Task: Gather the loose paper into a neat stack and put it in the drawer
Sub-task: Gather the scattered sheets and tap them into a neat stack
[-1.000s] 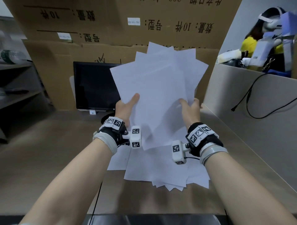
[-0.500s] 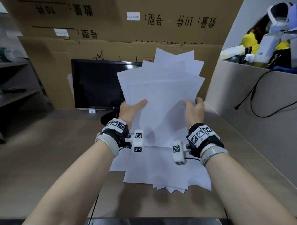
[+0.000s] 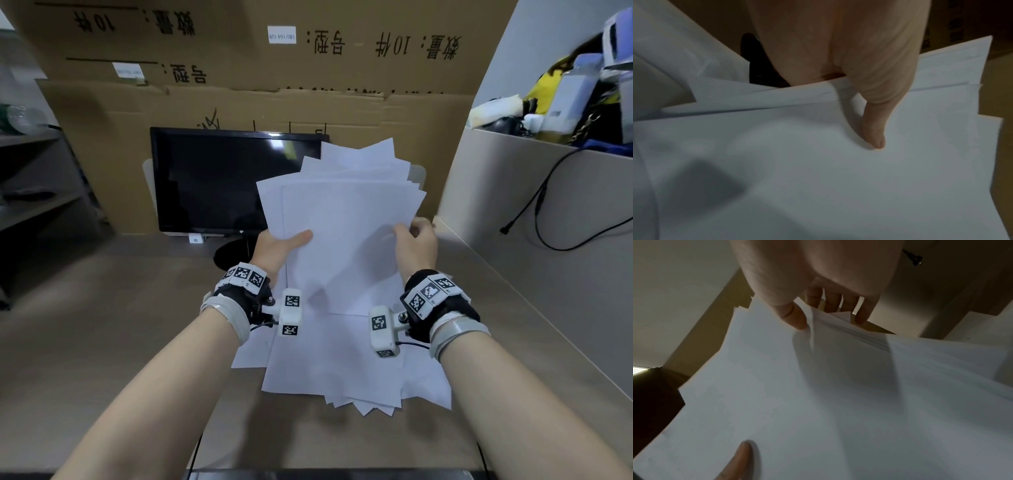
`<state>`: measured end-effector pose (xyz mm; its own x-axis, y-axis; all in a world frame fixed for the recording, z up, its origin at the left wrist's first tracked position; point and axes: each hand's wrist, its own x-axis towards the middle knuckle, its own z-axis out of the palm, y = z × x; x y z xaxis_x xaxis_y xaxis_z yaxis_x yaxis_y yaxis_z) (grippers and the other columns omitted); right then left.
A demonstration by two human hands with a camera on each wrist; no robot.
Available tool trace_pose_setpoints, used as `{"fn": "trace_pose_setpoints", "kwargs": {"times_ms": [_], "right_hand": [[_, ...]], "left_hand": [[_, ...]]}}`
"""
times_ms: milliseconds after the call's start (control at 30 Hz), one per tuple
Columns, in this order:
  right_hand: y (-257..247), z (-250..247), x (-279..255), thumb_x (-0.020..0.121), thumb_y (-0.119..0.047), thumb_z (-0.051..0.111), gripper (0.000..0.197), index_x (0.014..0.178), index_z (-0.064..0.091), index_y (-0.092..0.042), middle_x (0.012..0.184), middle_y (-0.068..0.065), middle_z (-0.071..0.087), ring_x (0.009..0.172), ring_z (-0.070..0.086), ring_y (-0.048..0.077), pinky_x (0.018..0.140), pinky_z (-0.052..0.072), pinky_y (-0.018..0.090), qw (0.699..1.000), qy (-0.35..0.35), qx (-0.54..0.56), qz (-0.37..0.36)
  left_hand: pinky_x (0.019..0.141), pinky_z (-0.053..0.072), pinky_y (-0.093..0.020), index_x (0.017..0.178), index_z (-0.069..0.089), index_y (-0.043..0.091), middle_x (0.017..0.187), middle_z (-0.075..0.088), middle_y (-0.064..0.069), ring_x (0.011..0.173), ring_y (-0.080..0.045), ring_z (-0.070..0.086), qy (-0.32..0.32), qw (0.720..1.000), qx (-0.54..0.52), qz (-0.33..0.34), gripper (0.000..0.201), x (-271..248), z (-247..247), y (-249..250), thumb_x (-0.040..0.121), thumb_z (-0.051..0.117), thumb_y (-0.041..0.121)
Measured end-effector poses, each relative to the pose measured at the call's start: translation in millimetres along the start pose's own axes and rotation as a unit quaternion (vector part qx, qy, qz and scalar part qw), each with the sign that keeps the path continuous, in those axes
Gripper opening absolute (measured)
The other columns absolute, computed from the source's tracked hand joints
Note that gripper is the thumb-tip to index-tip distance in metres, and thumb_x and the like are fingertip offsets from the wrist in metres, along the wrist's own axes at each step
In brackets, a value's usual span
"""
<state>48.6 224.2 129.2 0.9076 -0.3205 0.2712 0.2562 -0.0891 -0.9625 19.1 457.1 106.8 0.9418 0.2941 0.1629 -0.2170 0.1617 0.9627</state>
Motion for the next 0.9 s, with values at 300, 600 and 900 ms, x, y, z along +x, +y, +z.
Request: {"fn": "trace_pose_setpoints", "kwargs": {"times_ms": [300, 600, 900], "right_hand": [[14, 5, -4, 0.079, -0.028, 0.060, 0.030, 0.107, 0.057, -0.019, 0.107, 0.006, 0.066, 0.086, 0.061, 0.022, 0.086, 0.051, 0.039, 0.999, -0.010, 0.008, 0.044], [13, 8, -3, 0.086, -0.009, 0.053, 0.033, 0.118, 0.046, -0.014, 0.102, 0.002, 0.064, 0.091, 0.061, 0.024, 0.085, 0.049, 0.035, 0.999, 0.011, 0.003, 0.038], [19, 8, 0, 0.081, -0.021, 0.057, 0.039, 0.118, 0.047, -0.026, 0.115, -0.004, 0.059, 0.090, 0.061, 0.013, 0.081, 0.048, 0.033, 0.999, 0.010, 0.005, 0.035]], "left_hand": [[0.074, 0.060, -0.024, 0.118, 0.071, 0.010, 0.111, 0.078, -0.004, 0.100, -0.017, 0.076, -0.018, 0.999, -0.031, 0.004, 0.042, -7, -1, 3, 0.078, 0.085, 0.004], [0.072, 0.059, -0.021, 0.112, 0.072, 0.013, 0.110, 0.078, -0.004, 0.096, -0.015, 0.076, -0.031, 0.999, -0.016, 0.008, 0.037, -9, 2, 3, 0.079, 0.082, 0.000], [0.070, 0.060, -0.023, 0.114, 0.072, 0.012, 0.106, 0.079, -0.002, 0.093, -0.015, 0.077, 0.000, 0.998, -0.067, 0.015, 0.036, -7, 1, 6, 0.081, 0.085, 0.013]]}}
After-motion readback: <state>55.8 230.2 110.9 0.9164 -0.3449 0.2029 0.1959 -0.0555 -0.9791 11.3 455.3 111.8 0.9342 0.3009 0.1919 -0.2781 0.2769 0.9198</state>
